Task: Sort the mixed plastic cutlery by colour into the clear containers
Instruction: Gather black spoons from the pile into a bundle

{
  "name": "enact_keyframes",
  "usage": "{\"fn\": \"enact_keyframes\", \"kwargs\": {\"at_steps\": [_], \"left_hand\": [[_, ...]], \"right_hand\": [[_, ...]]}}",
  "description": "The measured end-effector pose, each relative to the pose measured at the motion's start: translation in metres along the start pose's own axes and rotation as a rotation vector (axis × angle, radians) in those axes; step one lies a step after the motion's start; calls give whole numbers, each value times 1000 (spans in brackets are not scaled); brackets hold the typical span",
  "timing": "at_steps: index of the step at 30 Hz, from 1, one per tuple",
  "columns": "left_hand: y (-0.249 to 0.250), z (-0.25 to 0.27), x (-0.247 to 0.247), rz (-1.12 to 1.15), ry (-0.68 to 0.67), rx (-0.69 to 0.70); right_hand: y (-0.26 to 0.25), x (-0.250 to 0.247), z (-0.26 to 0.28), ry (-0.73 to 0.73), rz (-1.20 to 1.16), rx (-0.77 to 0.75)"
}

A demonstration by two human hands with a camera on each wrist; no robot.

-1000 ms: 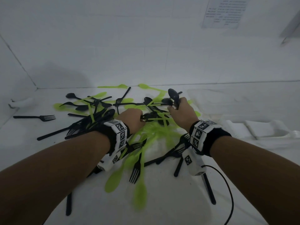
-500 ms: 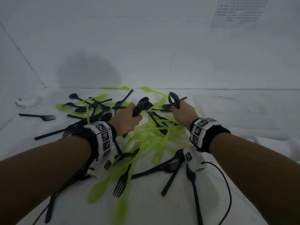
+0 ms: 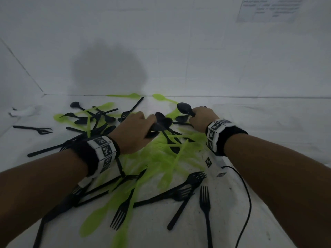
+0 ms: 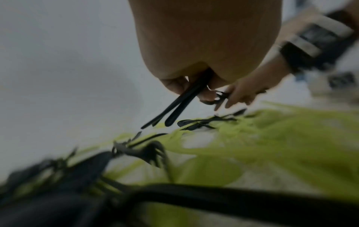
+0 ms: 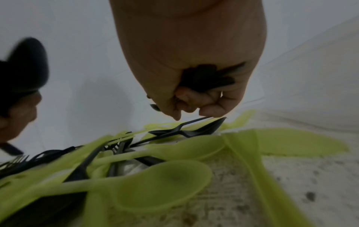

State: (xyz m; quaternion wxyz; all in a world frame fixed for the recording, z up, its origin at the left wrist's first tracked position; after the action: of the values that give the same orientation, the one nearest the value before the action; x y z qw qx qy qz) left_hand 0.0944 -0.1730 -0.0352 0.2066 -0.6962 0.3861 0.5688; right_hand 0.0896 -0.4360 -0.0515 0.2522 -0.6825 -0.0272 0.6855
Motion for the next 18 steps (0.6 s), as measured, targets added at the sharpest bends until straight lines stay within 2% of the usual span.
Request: {"fn": "enact_keyframes", "kwargs": {"at_steps": [3, 6, 9, 12, 18], "left_hand": [[-5, -5, 2, -103, -21, 200], [-7, -12, 11, -109, -103, 293], [-3, -19, 20, -79, -213, 262], [-2, -27, 28, -66, -280, 146], [2, -34, 32, -83, -284, 126]], "right_hand": [[-2, 4, -10, -40, 91, -22], [-2, 9, -17, -36, 120, -46], [-1, 12, -22, 27, 124, -76], [0, 11, -26, 77, 133, -66], [-3, -1, -29, 212, 3, 1]]}}
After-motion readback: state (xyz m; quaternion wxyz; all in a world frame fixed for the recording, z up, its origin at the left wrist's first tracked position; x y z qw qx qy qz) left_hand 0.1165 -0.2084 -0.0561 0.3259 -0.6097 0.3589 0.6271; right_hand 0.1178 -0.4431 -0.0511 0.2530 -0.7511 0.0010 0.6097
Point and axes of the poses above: each hand's wrist, its own z-axis away from the middle knuckle, its own x-axis out of the palm, y = z × x, the point moved 1 cm from there along -z, towards the middle knuckle, and after that the axes turned 7 degrees about y, right-handed, at the moved point
